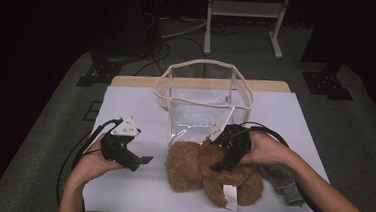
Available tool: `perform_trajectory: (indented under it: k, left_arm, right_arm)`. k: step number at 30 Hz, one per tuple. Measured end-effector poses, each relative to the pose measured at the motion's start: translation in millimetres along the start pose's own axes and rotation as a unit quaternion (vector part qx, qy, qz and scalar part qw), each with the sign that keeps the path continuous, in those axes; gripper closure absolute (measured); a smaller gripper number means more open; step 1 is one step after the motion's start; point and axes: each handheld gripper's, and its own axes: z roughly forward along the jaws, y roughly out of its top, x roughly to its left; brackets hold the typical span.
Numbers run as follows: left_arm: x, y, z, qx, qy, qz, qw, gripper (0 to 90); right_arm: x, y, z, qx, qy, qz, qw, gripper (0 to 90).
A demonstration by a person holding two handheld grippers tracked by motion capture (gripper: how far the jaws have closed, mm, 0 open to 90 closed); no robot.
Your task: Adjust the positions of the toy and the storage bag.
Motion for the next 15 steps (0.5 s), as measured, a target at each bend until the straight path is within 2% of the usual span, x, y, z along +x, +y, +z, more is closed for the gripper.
perform_trajectory:
  k: [11,15]
  left_arm:
    - [-0.2,-0.2,1.6,0.003,-0.004,-0.001,1.0,2.8]
    - [-0.3,-0.2,2.0,0.004,-0.004,-0.001,1.0,2.9]
  right_arm:
    - [-3.2,-18.5,11.9,0.017,0.002,0.026,0.9995,14.8]
    - [-2.9,-24.6,18.5,0.017,0.001,0.023,0.9996,14.8]
